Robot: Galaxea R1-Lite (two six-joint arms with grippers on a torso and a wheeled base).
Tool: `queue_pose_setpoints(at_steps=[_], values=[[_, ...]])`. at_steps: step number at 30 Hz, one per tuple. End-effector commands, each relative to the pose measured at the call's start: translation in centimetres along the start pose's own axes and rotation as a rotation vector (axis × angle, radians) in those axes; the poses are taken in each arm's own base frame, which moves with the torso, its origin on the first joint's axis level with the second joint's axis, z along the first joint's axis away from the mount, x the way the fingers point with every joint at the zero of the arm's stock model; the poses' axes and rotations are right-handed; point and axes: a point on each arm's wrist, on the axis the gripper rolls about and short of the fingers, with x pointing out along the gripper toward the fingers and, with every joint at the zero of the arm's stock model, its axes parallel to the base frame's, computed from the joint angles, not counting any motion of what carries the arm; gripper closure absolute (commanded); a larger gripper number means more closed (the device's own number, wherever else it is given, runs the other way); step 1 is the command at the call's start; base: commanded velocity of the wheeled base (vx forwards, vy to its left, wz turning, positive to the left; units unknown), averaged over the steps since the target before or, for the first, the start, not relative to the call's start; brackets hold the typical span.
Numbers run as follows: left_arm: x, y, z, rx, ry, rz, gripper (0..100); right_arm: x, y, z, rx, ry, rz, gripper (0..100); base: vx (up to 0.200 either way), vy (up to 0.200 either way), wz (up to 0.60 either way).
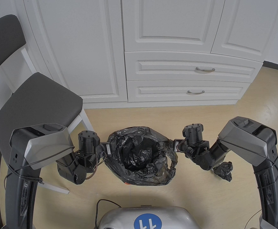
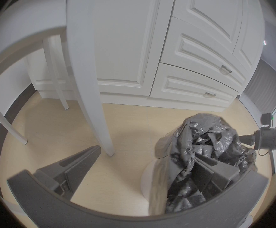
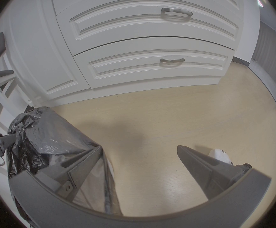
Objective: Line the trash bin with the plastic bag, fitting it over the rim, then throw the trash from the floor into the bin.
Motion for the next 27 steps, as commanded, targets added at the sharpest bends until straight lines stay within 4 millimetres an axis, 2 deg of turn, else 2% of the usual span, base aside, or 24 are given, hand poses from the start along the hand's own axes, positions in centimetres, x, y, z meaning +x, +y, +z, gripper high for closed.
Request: queue_pose_setpoints(at_steps=[1, 7, 12, 17, 21, 27], values=[[-1.7, -0.9, 2.0, -0.003, -0.035, -0.029, 0, 0.0, 0.0, 0.0, -0.001, 0.001, 0.000, 0, 0.000, 0.000, 0.00], [-2.5, -1.5, 2.3, -0.001, -0.034, -0.044, 0, -0.1, -0.1, -0.1, -0.002, 0.004, -0.001, 0, 0.000, 0.000, 0.00], [-2.7, -1.1, 2.6, 0.000, -0.032, -0.036, 0, -0.2, -0.1, 0.1, 0.000, 0.001, -0.002, 0, 0.000, 0.000, 0.00], [-2.0, -0.1, 2.3, -0.006, -0.018, -0.022, 0, -0.1, -0.3, 0.1, 0.002, 0.001, -0.006, 0, 0.000, 0.000, 0.00], [-0.5, 1.2, 1.7, -0.019, -0.018, 0.009, 0, -0.1, -0.3, 0.1, 0.002, 0.001, -0.006, 0, 0.000, 0.000, 0.00], [0.5, 1.7, 0.7, -0.024, -0.003, 0.019, 0, -0.1, -0.3, 0.1, 0.000, 0.002, -0.006, 0, 0.000, 0.000, 0.00]])
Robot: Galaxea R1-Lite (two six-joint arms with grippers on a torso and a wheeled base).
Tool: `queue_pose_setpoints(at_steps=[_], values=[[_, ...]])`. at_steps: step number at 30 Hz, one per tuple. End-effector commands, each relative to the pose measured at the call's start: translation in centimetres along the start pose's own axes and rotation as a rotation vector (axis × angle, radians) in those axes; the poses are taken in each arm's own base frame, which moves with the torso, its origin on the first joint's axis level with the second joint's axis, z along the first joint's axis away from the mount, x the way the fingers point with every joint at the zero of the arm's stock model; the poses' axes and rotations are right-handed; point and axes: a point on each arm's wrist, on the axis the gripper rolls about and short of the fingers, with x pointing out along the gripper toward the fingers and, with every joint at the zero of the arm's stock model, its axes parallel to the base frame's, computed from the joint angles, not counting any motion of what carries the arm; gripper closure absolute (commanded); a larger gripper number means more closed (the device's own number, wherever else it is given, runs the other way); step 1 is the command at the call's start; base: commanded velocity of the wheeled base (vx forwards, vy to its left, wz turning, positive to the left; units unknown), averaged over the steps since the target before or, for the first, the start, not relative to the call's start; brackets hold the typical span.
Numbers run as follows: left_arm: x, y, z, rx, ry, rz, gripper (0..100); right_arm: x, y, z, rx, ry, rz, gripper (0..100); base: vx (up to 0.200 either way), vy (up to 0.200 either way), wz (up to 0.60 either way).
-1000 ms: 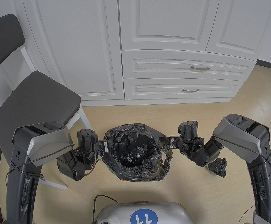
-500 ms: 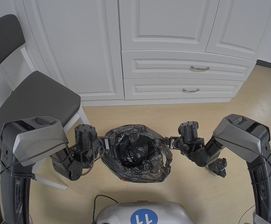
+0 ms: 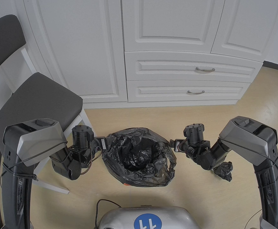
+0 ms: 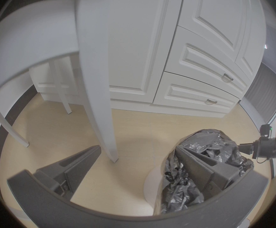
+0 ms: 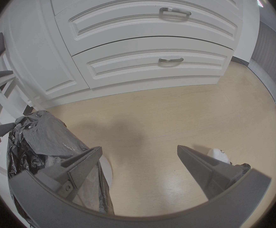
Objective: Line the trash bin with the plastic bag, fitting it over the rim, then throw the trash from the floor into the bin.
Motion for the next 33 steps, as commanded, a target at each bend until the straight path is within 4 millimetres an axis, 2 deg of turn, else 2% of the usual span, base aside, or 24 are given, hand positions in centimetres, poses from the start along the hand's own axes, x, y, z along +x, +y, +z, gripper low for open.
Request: queue_pose_setpoints(at_steps=[1, 9, 17, 29, 33], values=[[1.0, 0.4, -1.4, -0.004, 0.025, 0.011, 0, 0.0, 0.0, 0.0, -0.002, 0.000, 0.001, 0, 0.000, 0.000, 0.00], [2.6, 0.9, -3.2, -0.035, 0.048, 0.026, 0, 0.0, 0.0, 0.0, -0.001, 0.001, -0.001, 0, 0.000, 0.000, 0.00], [3.4, 1.3, -4.8, -0.036, 0.088, 0.040, 0, 0.1, -0.1, -0.3, -0.004, 0.008, -0.003, 0, 0.000, 0.000, 0.00], [3.9, 1.0, -4.9, -0.085, 0.088, 0.038, 0, 0.5, -0.1, -0.9, -0.008, 0.019, -0.006, 0, 0.000, 0.000, 0.00], [3.9, 1.1, -4.6, -0.089, 0.078, 0.042, 0, 0.4, -0.4, -0.4, -0.001, 0.010, -0.011, 0, 0.000, 0.000, 0.00]])
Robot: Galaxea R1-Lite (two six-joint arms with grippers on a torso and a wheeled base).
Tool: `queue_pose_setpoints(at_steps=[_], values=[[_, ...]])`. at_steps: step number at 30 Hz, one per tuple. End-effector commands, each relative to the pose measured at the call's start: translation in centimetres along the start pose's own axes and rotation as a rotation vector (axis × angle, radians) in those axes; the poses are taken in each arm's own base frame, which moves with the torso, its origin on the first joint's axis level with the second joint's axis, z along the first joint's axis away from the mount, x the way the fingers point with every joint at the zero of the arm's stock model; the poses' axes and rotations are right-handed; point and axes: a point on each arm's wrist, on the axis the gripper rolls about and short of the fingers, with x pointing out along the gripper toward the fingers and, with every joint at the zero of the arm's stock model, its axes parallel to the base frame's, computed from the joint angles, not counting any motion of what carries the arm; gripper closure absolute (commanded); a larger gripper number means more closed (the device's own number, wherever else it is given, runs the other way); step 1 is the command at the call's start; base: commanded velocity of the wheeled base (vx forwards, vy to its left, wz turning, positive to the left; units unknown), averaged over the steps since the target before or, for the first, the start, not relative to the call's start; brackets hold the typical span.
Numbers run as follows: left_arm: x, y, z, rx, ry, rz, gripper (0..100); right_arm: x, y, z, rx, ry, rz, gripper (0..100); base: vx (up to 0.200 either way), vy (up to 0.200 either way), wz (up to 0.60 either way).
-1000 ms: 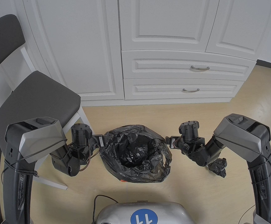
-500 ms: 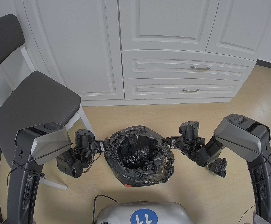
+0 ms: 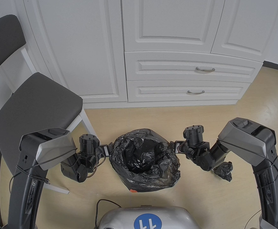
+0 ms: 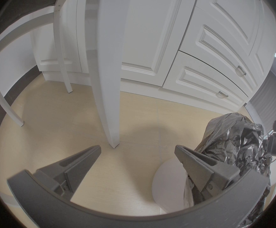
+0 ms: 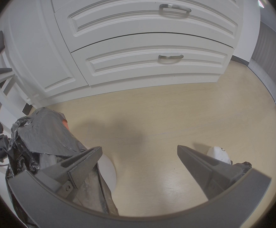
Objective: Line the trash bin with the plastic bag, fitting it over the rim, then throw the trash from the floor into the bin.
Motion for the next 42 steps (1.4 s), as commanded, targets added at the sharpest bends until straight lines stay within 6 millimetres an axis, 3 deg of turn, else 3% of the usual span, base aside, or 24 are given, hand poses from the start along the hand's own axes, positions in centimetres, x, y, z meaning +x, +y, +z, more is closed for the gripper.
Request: queue_pose_setpoints(at_steps=[1, 6, 7, 10, 11, 14, 16, 19, 23, 32, 36, 42], values=[[0.0, 0.2, 0.3, -0.002, -0.007, 0.006, 0, -0.2, -0.2, 0.3, 0.003, -0.005, -0.003, 0, 0.000, 0.000, 0.00], [-1.9, 0.0, 2.5, 0.012, -0.031, 0.009, 0, -1.4, -0.5, 1.5, -0.001, -0.012, -0.007, 0, 0.000, 0.000, 0.00], [-3.1, -0.1, 3.0, 0.040, -0.027, 0.009, 0, -1.8, -0.6, 1.2, -0.018, 0.009, -0.010, 0, 0.000, 0.000, 0.00], [-4.0, 0.1, 3.3, 0.073, -0.024, 0.012, 0, -2.2, -0.7, 1.0, -0.046, 0.032, -0.015, 0, 0.000, 0.000, 0.00], [-5.2, 0.3, 3.3, 0.117, -0.013, 0.015, 0, -2.9, -0.9, 0.8, -0.100, 0.076, -0.023, 0, 0.000, 0.000, 0.00], [-6.0, 0.4, 3.7, 0.120, -0.037, 0.011, 0, -4.6, -1.4, 1.0, -0.173, 0.131, -0.033, 0, 0.000, 0.000, 0.00], [-6.3, 0.5, 3.6, 0.119, -0.049, 0.009, 0, -6.1, -1.6, 1.1, -0.217, 0.155, -0.021, 0, 0.000, 0.000, 0.00], [-6.8, 1.1, 3.0, 0.121, -0.048, 0.015, 0, -7.8, -1.9, -0.2, -0.308, 0.223, 0.059, 0, 0.000, 0.000, 0.00], [-8.2, 1.5, 2.8, 0.123, -0.050, 0.018, 0, -8.6, -2.7, -1.2, -0.410, 0.269, 0.114, 0, 0.000, 0.000, 0.00], [-11.8, 2.0, 3.0, 0.128, -0.080, 0.019, 0, -11.6, -2.1, -1.5, -0.425, 0.280, 0.283, 0, 0.000, 0.000, 0.00], [-11.9, 2.0, 3.0, 0.142, -0.108, 0.046, 0, -11.5, -1.9, -1.8, -0.426, 0.290, 0.299, 0, 0.000, 0.000, 0.00], [-12.2, 1.7, 2.6, 0.145, -0.109, 0.040, 0, -9.4, -1.9, -4.1, -0.436, 0.350, 0.286, 0, 0.000, 0.000, 0.00]])
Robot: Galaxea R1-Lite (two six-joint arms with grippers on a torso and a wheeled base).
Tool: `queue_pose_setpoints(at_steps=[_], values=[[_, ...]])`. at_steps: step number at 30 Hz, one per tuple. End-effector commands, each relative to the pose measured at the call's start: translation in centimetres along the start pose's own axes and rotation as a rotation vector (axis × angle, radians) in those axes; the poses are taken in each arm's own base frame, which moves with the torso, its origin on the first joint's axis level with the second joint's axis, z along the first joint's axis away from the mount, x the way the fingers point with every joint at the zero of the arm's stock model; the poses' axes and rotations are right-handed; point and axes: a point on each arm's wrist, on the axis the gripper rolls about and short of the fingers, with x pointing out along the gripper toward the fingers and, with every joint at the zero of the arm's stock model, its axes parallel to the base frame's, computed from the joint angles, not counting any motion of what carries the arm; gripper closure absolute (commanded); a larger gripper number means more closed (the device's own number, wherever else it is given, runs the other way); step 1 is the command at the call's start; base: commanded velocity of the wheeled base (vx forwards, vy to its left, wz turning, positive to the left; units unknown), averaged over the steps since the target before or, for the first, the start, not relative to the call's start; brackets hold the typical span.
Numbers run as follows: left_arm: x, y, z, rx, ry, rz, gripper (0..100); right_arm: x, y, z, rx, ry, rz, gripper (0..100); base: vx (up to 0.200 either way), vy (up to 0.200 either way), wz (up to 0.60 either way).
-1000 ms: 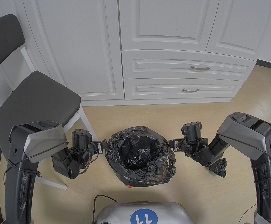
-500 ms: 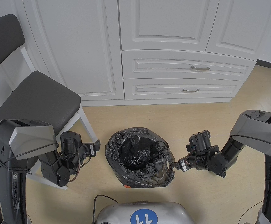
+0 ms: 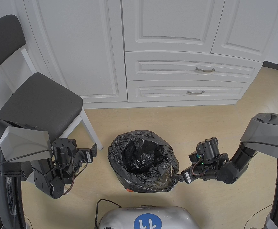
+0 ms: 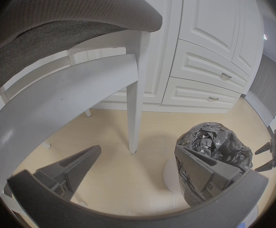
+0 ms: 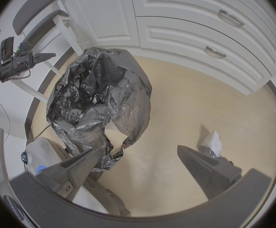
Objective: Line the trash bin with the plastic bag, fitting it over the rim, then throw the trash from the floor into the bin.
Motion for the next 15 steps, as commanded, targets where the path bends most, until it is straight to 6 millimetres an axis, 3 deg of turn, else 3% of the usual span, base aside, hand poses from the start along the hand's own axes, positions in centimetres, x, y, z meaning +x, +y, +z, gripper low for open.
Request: queue_pose_setpoints(at_steps=[1, 7, 10, 11, 15], values=[[-0.3, -0.2, -0.1, -0.001, -0.006, -0.006, 0, 2.4, -0.1, -0.9, 0.004, 0.038, -0.006, 0, 0.000, 0.000, 0.00], [-0.2, 0.0, 0.0, -0.007, -0.022, -0.002, 0, 6.7, -2.7, 0.1, 0.063, -0.001, -0.076, 0, 0.000, 0.000, 0.00], [-0.2, 0.0, 0.0, -0.007, -0.022, -0.002, 0, 7.8, -3.9, 0.6, 0.081, -0.019, -0.111, 0, 0.000, 0.000, 0.00], [-0.2, 0.0, 0.1, -0.008, -0.025, -0.002, 0, 9.0, -5.6, 1.1, 0.105, -0.045, -0.170, 0, 0.000, 0.000, 0.00], [-0.1, -0.2, 0.2, -0.007, -0.031, -0.006, 0, 10.2, -8.1, 2.5, 0.144, -0.090, -0.256, 0, 0.000, 0.000, 0.00]])
